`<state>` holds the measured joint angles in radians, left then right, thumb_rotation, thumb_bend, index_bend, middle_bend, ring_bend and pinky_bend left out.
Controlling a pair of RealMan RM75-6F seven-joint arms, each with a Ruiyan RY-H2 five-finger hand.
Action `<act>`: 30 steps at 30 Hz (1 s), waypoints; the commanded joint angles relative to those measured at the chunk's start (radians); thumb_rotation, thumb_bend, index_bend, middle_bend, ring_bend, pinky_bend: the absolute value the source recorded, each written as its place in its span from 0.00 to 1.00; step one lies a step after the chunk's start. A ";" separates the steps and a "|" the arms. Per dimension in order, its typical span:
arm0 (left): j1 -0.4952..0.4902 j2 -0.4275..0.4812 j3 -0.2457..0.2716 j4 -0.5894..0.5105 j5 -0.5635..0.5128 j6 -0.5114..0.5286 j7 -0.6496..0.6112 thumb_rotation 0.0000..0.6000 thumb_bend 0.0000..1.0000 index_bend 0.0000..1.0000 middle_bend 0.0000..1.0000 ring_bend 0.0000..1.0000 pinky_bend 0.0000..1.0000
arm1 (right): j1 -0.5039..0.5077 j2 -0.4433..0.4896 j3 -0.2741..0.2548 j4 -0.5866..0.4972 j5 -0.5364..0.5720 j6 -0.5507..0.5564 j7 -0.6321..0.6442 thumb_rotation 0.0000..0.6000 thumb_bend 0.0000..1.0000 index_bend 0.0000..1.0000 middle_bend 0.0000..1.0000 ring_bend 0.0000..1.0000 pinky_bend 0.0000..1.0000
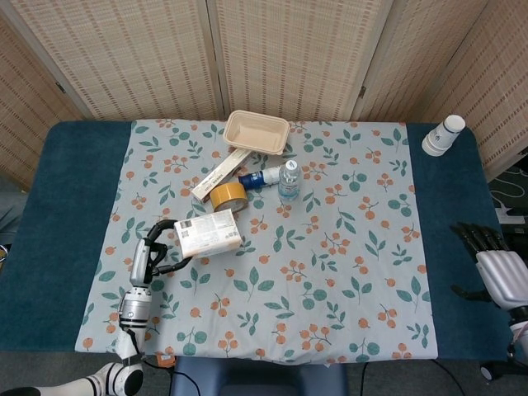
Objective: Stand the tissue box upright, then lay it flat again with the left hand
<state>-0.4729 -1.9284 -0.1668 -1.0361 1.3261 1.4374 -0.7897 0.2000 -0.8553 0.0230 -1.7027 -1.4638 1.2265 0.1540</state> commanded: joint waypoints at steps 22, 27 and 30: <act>0.030 -0.227 -0.007 0.337 0.076 -0.041 -0.170 1.00 0.23 0.50 0.70 1.00 1.00 | 0.013 -0.014 0.003 -0.001 0.024 -0.033 -0.038 1.00 0.12 0.10 0.05 0.00 0.03; 0.017 -0.264 -0.012 0.431 0.085 -0.046 -0.179 1.00 0.24 0.50 0.69 1.00 1.00 | 0.019 -0.019 0.004 0.002 0.033 -0.044 -0.045 1.00 0.12 0.10 0.05 0.00 0.03; 0.014 -0.288 -0.014 0.486 0.084 -0.059 -0.198 1.00 0.23 0.50 0.69 1.00 1.00 | 0.021 -0.022 0.006 0.003 0.040 -0.051 -0.051 1.00 0.12 0.10 0.05 0.00 0.03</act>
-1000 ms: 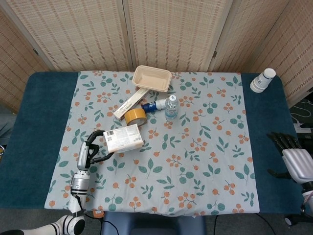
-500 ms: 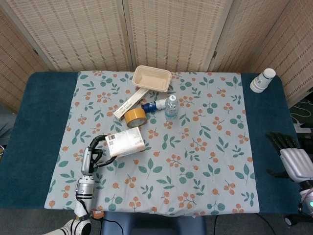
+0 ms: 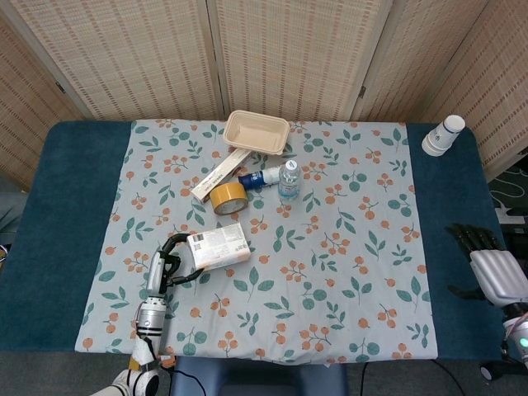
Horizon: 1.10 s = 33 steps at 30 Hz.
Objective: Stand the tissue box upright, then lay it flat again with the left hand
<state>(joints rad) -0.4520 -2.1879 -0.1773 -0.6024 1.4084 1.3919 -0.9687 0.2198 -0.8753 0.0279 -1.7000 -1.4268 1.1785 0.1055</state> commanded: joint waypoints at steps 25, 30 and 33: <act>-0.012 -0.052 0.009 0.181 0.009 -0.103 -0.108 1.00 0.10 0.07 0.32 1.00 1.00 | 0.003 -0.006 0.003 -0.006 0.015 -0.006 -0.025 1.00 0.12 0.10 0.05 0.00 0.04; -0.010 -0.036 0.014 0.168 0.017 -0.093 -0.116 1.00 0.08 0.00 0.23 1.00 1.00 | 0.002 -0.006 0.003 -0.005 0.014 -0.003 -0.021 1.00 0.12 0.10 0.05 0.00 0.04; -0.009 -0.019 0.015 0.152 0.022 -0.079 -0.112 1.00 0.08 0.00 0.22 1.00 1.00 | 0.001 -0.008 0.004 -0.004 0.010 0.002 -0.019 1.00 0.12 0.10 0.05 0.00 0.04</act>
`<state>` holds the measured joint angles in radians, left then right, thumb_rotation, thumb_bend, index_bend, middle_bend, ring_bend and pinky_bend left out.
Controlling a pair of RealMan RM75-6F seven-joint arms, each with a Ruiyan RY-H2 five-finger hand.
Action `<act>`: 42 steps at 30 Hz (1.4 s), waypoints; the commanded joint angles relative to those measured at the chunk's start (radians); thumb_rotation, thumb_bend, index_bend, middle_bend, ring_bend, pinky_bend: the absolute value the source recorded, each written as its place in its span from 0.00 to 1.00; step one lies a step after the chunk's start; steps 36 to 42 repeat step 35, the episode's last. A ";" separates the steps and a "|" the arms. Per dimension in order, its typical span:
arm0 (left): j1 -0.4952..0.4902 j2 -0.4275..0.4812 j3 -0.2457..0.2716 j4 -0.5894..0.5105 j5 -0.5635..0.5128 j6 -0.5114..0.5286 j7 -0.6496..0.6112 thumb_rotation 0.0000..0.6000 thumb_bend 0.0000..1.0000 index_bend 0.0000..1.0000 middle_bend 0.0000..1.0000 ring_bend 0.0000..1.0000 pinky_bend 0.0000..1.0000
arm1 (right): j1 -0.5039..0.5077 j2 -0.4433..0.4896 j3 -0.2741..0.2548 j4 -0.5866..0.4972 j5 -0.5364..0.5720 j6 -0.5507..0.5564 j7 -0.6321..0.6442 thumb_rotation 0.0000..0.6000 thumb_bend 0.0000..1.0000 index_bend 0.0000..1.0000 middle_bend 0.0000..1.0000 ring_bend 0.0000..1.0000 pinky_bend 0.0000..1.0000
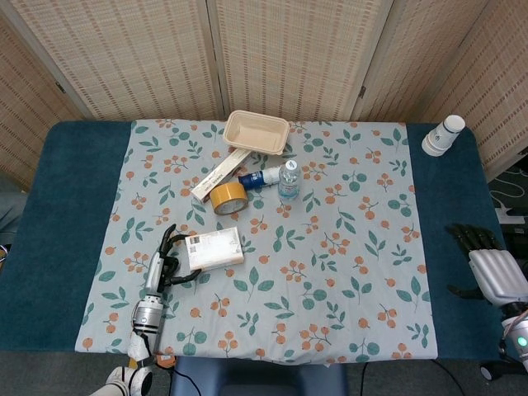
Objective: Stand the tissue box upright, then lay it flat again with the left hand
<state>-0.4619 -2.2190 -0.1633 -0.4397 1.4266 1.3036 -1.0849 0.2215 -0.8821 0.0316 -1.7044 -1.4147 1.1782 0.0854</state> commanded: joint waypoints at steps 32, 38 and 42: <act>0.180 0.946 0.043 -1.110 -0.030 0.096 1.218 1.00 0.31 0.43 0.46 0.86 0.90 | -0.060 0.043 -0.037 -0.031 -0.152 0.137 0.071 1.00 0.12 0.10 0.06 0.00 0.04; 0.178 0.973 0.049 -1.148 -0.029 0.094 1.310 1.00 0.31 0.44 0.45 0.84 0.89 | -0.060 0.040 -0.038 -0.033 -0.155 0.138 0.062 1.00 0.12 0.10 0.06 0.00 0.04; 0.178 0.973 0.049 -1.148 -0.029 0.094 1.310 1.00 0.31 0.44 0.45 0.84 0.89 | -0.060 0.040 -0.038 -0.033 -0.155 0.138 0.062 1.00 0.12 0.10 0.06 0.00 0.04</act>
